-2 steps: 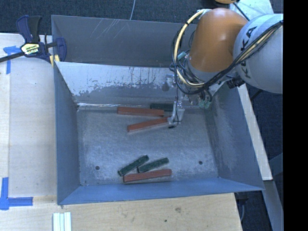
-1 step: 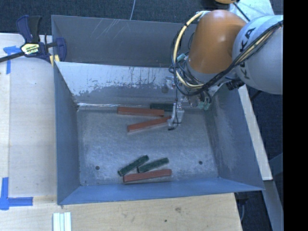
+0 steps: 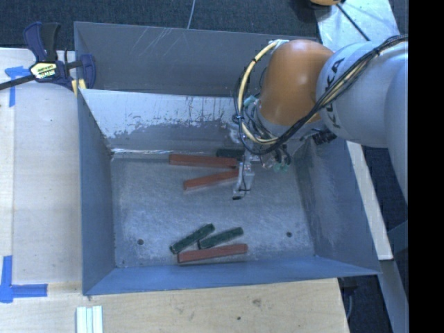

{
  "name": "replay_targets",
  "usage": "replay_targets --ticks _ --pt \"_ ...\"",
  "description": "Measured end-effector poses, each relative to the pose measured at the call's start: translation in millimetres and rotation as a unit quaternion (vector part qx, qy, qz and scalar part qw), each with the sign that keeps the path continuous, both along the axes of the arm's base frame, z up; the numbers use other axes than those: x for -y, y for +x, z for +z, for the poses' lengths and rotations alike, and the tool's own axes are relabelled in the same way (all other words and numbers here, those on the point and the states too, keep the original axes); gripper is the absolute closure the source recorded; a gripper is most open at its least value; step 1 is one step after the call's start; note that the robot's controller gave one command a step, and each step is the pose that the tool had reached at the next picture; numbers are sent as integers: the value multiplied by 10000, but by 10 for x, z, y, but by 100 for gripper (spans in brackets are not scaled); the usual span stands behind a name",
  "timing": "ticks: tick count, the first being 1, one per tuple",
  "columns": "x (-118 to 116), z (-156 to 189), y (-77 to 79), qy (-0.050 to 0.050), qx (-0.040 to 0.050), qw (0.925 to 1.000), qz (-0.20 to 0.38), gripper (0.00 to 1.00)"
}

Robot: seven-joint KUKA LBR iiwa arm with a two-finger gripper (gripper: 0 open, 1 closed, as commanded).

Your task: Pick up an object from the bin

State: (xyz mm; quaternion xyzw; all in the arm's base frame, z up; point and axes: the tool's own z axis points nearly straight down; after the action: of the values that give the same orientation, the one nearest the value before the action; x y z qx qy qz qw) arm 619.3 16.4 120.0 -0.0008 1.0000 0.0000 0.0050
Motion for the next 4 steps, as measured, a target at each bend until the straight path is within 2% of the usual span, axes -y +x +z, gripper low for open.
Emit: replay_targets --ticks 1,2,3,4 --pt "-65 -408 43 16 -12 9932 -1160 100" --pt "-65 -408 43 16 -11 9933 -1158 100" --pt "-55 132 27 7 -66 9926 -1213 100" --pt "-72 552 48 15 -4 9928 -1194 100"
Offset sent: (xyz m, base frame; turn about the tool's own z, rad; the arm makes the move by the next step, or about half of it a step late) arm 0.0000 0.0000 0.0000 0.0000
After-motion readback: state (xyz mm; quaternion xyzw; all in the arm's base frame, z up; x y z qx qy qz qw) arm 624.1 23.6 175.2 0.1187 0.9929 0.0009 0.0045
